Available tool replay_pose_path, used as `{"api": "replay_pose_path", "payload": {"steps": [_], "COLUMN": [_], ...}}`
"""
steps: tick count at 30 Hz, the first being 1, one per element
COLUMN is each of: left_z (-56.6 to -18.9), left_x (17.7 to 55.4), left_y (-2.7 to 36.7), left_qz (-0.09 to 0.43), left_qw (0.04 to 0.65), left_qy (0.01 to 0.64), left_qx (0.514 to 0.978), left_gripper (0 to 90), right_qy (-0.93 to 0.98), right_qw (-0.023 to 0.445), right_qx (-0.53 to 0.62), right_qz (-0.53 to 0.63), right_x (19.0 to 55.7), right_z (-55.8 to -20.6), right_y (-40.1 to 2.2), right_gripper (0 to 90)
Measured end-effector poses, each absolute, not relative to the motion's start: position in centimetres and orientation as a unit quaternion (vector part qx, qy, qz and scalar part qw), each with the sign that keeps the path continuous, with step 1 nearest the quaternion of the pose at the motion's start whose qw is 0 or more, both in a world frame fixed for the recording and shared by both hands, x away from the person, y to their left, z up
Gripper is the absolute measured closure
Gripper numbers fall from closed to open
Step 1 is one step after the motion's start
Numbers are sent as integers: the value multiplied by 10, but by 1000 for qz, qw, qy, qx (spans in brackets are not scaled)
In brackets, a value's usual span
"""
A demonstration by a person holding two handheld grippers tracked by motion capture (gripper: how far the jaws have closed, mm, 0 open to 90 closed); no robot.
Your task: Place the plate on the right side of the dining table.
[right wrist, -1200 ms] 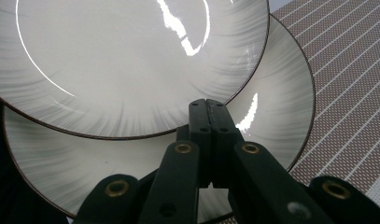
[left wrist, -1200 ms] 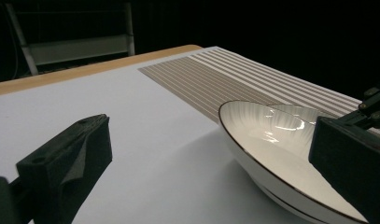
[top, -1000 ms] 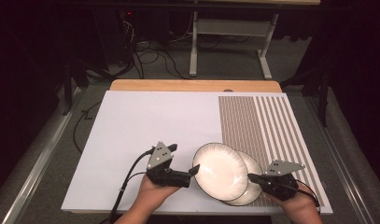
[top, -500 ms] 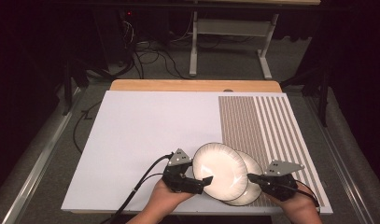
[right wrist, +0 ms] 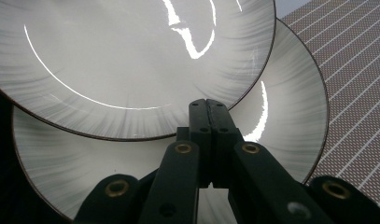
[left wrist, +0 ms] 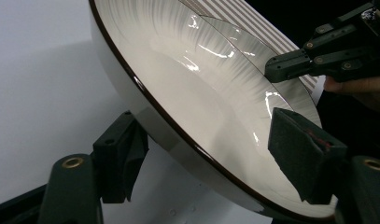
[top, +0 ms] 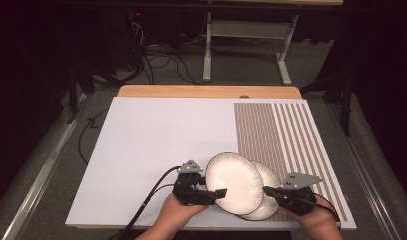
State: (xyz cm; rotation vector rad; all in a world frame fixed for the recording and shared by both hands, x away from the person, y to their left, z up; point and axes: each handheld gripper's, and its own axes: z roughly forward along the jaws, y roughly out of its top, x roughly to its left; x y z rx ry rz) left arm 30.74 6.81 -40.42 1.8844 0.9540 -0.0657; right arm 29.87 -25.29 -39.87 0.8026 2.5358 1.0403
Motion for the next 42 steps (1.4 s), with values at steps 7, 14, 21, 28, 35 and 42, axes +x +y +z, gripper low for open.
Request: {"api": "replay_pose_path", "payload": {"steps": [7,14,21,28,35,42], "left_z": [-405,-407,-409,-409,-408,-407], "left_x": [309,310,313,315,314,314], "left_y": [72,71,74,75,75,75], "left_qz": [-40,-70,-88,-99,-88,-83], "left_qw": [489,480,480,483,484,486], "left_qy": [403,407,424,436,438,442], "left_qx": [773,774,762,753,753,749], "left_gripper": [352,402,453,487,549,598], "right_qy": [878,881,880,883,876,873], "right_qw": [137,134,137,142,149,155], "right_qx": [275,271,271,265,270,271], "right_qz": [366,364,366,362,372,373], "right_x": [299,299,298,297,296,296], "right_z": [-398,-399,-399,-397,-395,-394], "right_y": [-252,-249,-249,-248,-254,-257], "right_gripper": [900,900,900,900,900,900]}}
